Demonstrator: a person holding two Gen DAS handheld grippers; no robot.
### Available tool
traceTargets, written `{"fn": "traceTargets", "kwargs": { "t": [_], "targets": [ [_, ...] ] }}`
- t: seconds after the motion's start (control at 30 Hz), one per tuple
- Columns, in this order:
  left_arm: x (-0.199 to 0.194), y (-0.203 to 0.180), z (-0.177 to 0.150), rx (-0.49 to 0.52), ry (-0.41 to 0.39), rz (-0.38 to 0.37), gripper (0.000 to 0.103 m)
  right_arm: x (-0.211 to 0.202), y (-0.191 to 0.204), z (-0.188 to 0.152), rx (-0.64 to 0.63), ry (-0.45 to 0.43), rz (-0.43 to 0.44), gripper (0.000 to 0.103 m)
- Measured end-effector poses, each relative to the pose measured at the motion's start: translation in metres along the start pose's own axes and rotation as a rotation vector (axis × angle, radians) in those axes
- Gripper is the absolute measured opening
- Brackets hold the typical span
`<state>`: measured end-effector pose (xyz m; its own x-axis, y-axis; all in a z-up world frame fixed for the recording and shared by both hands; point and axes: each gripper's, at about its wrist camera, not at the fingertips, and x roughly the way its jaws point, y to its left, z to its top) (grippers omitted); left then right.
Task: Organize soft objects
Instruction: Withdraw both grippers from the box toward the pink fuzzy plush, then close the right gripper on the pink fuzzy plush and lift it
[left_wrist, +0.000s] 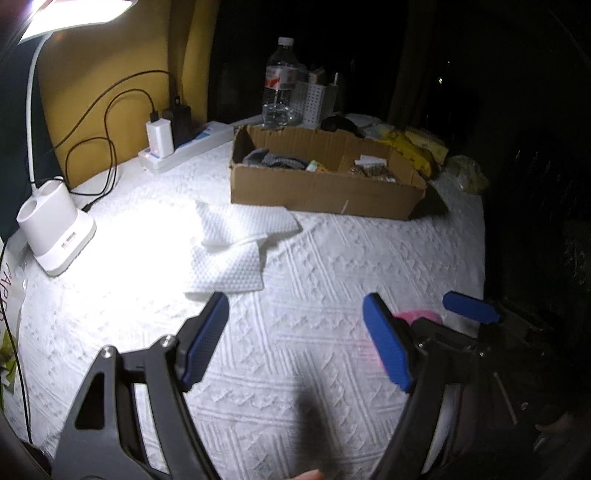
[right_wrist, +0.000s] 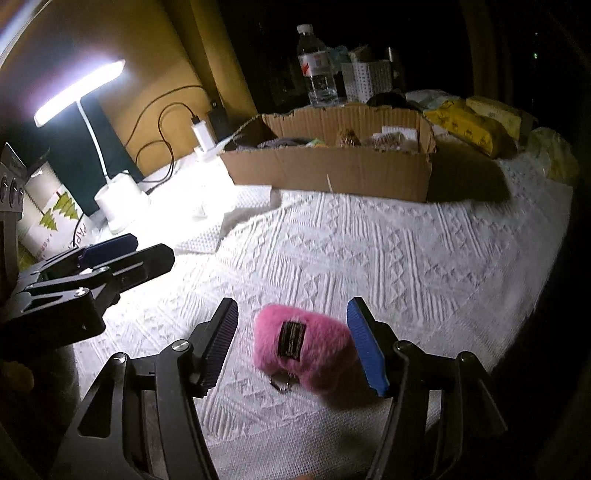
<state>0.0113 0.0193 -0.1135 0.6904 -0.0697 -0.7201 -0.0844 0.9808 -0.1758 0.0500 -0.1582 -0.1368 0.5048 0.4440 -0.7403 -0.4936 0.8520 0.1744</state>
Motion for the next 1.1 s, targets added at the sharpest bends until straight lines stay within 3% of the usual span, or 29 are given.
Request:
{"fn": "traceTargets", "kwargs": {
  "t": [0.57,0.93,1.03,1.1],
  "targets": [
    [0.009,-0.001,-0.006,0.001,0.019,0.003,0.076,0.027,0.000,-0.013,-0.053,0.062,-0.042,0.064],
    [0.019,0.000,0.001,0.009,0.035,0.040,0.076,0.028,0.008,-0.009,-0.147,0.044,-0.052,0.047],
    [0.021,0.001,0.007,0.002,0.032,0.048,0.076,0.024,0.003,-0.003,-0.144,0.032,-0.042,0.031],
    [0.024,0.001,0.011,-0.001,0.033,0.053,0.076,0.023,0.000,0.003,-0.146,0.026,-0.036,0.029]
  ]
}}
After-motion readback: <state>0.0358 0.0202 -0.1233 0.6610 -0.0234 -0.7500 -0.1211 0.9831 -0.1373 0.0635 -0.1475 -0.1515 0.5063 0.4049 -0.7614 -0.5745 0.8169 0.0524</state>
